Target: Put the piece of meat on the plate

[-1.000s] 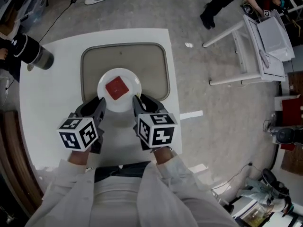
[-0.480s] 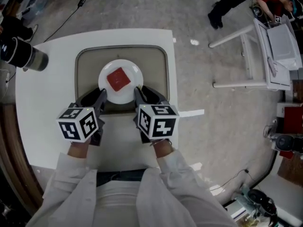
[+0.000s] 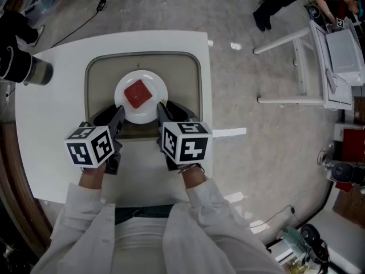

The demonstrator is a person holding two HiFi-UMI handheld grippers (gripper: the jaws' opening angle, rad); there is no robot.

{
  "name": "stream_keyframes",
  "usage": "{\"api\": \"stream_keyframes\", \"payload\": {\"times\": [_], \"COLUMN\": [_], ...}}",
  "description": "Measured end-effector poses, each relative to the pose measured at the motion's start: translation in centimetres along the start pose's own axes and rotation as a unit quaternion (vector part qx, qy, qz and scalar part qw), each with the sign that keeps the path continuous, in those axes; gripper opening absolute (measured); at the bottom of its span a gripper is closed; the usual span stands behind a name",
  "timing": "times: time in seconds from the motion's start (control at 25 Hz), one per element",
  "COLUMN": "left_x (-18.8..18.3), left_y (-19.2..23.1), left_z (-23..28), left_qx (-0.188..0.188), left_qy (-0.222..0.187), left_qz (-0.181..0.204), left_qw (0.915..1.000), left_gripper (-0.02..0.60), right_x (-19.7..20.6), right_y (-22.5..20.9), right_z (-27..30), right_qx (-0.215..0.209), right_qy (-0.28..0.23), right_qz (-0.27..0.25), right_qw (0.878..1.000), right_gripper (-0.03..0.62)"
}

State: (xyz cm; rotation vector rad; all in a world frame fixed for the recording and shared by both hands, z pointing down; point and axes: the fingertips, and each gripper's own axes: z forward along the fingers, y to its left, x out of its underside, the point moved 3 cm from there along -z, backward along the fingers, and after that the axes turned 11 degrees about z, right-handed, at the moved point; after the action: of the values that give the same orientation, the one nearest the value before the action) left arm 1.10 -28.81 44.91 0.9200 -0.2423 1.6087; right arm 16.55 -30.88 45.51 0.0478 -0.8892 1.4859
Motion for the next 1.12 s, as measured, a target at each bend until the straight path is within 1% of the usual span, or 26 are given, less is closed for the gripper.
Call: {"api": "stream_keyframes", "payload": {"times": [0.2, 0.56, 0.72, 0.84, 1.12], "left_x": [0.3, 0.3, 0.2, 0.1, 0.3], "left_y": [0.3, 0.3, 0.3, 0.3, 0.3], "left_z": [0.1, 0.6, 0.4, 0.3, -0.7], "left_qx": [-0.004, -0.013, -0.013, -0.011, 0.009], "left_qy": [0.005, 0.01, 0.003, -0.006, -0.02], "left_qz": [0.004, 0.026, 0.026, 0.021, 0.012], "left_qw": [1.0, 0.9995, 0.9996, 0.9997, 0.9997], "left_gripper": [0.084, 0.084, 0.084, 0.084, 0.084], "right_x": [0.5, 0.4, 0.3, 0.2, 0.3], "right_y": [0.0, -0.1, 0.0, -0.3, -0.3], "right_z": [0.5, 0.7, 0.5, 0.3, -1.1], "right_qx": [0.003, 0.012, 0.005, 0.009, 0.014], "right_qy": [0.013, 0.009, 0.011, 0.006, -0.016], "right_qz": [-0.004, -0.018, -0.019, -0.023, -0.017], "right_qw": [1.0, 1.0, 1.0, 1.0, 1.0], "right_gripper": [0.094, 0.094, 0.094, 0.094, 0.092]}}
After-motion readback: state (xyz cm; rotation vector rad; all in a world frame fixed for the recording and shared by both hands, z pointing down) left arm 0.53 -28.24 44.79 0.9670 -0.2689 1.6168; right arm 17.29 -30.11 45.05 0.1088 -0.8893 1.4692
